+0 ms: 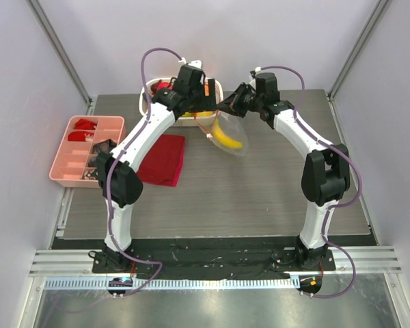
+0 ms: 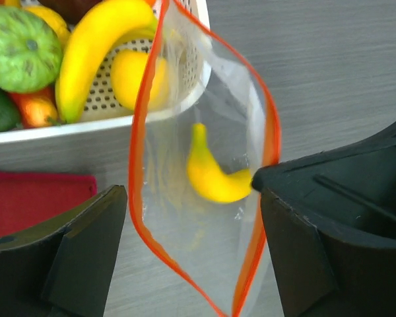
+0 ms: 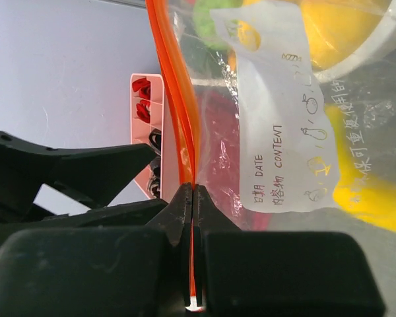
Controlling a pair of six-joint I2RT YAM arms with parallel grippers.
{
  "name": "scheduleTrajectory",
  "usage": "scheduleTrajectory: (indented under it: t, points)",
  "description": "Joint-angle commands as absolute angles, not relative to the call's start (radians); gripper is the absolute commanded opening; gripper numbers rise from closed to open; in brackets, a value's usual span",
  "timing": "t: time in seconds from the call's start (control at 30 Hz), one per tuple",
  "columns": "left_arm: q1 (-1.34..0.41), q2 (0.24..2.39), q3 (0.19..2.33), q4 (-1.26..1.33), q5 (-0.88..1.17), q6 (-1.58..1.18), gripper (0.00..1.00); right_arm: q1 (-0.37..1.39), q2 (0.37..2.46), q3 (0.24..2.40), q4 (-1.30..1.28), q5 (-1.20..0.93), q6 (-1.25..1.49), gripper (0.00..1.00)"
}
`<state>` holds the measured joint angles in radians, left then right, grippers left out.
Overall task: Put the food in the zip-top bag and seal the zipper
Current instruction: Place the fake fruit in the zipper food storage bag.
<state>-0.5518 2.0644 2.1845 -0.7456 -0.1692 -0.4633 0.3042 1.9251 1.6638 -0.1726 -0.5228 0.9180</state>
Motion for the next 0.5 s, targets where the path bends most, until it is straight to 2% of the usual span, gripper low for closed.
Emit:
scheduleTrajectory:
  t: [0.0, 0.2, 0.27, 0.47]
  points:
    - [-0.479, 1.912, 2.105, -0.66, -0.048, -0.48, 0.86, 0.288, 1.839, 1.672, -0.11, -0.549, 0.903, 0.01]
    - [-0.339, 1.874, 2.049, -0.588, -0.006, -0.43, 0.84, 0.253, 1.821, 1.675, -0.101, -0.554, 0.934, 0.01]
    - [-0.252, 1.926, 2.089, -0.598, 0.09, -0.422, 0.82, 0.244, 1.813, 1.671, -0.109, -0.549, 0.934, 0.01]
    - [-0.152, 2.086, 2.181, -0.552, 0.139, -0.368, 0.8, 0.233, 1.812, 1.641, -0.129, -0.529, 0.913, 0.01]
